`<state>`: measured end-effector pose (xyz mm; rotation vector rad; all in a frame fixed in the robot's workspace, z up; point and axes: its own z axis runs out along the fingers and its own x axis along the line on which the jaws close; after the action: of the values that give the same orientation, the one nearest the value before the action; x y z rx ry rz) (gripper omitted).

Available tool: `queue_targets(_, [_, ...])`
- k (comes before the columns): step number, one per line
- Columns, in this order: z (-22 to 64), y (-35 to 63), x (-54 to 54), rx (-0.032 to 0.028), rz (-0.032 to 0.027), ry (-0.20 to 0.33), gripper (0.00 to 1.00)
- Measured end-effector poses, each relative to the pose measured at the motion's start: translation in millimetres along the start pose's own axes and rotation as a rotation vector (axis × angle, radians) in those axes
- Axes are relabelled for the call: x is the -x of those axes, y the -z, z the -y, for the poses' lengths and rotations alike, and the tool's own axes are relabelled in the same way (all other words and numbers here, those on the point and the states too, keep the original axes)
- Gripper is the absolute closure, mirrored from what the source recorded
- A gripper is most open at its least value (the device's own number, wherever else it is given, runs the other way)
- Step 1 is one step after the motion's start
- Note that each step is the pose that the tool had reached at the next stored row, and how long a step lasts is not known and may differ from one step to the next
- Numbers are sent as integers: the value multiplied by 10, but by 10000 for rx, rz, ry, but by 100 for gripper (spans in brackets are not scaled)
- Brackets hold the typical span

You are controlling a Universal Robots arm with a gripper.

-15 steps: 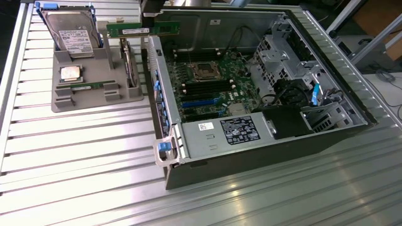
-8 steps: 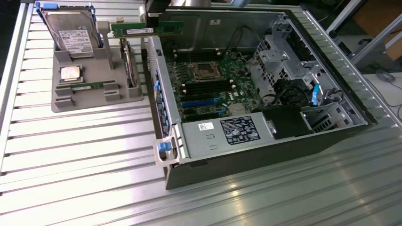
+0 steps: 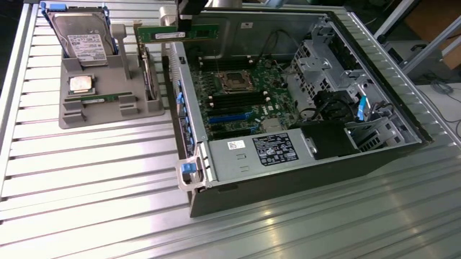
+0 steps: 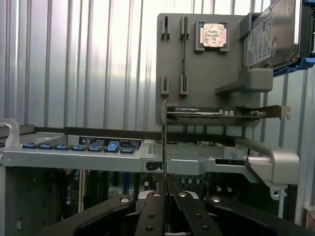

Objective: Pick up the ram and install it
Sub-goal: 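Pick up the ram and move it above insertion slot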

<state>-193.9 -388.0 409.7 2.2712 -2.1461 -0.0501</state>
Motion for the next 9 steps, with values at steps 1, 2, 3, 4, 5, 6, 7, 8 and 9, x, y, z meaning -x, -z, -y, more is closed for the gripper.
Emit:
queue_targets(1, [10, 0, -1, 0, 0, -1, 88])
queue_targets(2, [20, 0, -1, -1, 0, 0, 88])
queue_targets(3, [33, 1, -2, 0, 0, -1, 88])
queue_targets(4, [43, 2, -2, 1, -1, 0, 88])
queue_targets(5, [58, 2, -3, 0, 0, 0, 88])
queue_targets(6, [68, 2, -4, 0, 0, 0, 88])
queue_targets(7, [77, 3, -4, 0, 0, 0, 88])
queue_targets(8, [87, 3, -5, 0, 0, -1, 88])
queue_targets(9, [106, 4, -6, 0, 0, 0, 88])
